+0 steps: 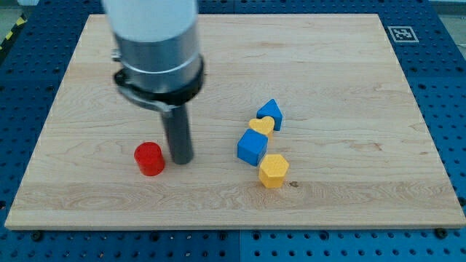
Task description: Bring the red circle toward the bottom left
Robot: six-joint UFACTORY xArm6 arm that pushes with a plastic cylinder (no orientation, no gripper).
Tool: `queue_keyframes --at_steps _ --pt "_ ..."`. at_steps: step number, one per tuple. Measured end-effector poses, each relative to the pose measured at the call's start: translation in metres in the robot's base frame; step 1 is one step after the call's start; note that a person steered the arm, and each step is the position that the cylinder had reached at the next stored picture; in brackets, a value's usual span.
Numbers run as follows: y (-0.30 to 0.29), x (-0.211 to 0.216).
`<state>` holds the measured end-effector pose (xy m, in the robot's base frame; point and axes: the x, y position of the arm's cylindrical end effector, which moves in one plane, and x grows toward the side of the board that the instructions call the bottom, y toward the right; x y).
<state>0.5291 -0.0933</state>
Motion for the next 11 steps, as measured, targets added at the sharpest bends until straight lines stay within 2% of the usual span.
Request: queue_keyframes --at_steps 3,6,8,9,11 --pt "-0.112 -0.017" --pt "-0.124 -0.013" --pt "-0.124 0.019" --pt "-0.132 -0.013" --pt "-0.169 -0.131"
